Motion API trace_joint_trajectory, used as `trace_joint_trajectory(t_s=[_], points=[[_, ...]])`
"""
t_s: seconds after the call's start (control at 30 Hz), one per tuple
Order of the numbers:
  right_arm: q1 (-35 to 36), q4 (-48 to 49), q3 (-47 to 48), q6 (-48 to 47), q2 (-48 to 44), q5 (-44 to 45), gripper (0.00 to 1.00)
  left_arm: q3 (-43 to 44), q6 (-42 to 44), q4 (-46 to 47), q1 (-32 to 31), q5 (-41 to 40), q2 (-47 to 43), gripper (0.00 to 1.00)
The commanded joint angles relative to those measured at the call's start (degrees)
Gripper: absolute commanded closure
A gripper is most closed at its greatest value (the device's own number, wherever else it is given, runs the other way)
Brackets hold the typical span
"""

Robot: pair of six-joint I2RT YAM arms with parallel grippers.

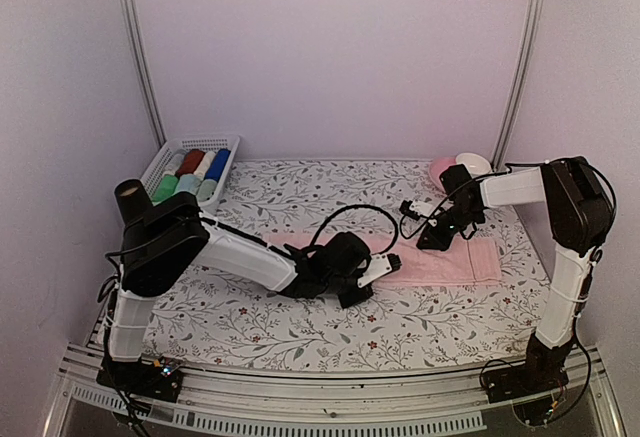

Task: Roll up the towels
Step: Smooth out the towel at the center of the board.

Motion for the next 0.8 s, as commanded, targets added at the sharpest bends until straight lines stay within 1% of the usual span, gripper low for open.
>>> trace_joint_trajectory(t_s=[0.0,0.2,0.5,0.67,0.77], points=[[0.9,-0.9,-0.2,-0.6,3.0,0.7,0.88,0.6,0.1,0.0,0.2,-1.1,1.2,1.00],[1.0,-1.0,0.0,-0.6,3.8,1.4,0.87,-0.1,0.1,-0.1,0.1,-0.2,-0.7,1.00],[1.0,-0.6,0.1,0.0,4.2,2.8,0.88,-2.4,-2.2,-3.5,0.1,3.8,-5.3,1.00],[1.0,-0.6,0.1,-0.1,4.3,3.1,0.88,-2.3,-3.0,-5.2,0.1,4.5,-5.6,1.00],[1.1,-0.7,0.0,-0.2,4.3,3.1,0.87,-1.7,-3.3,-5.6,0.2,3.4,-4.8,1.00]])
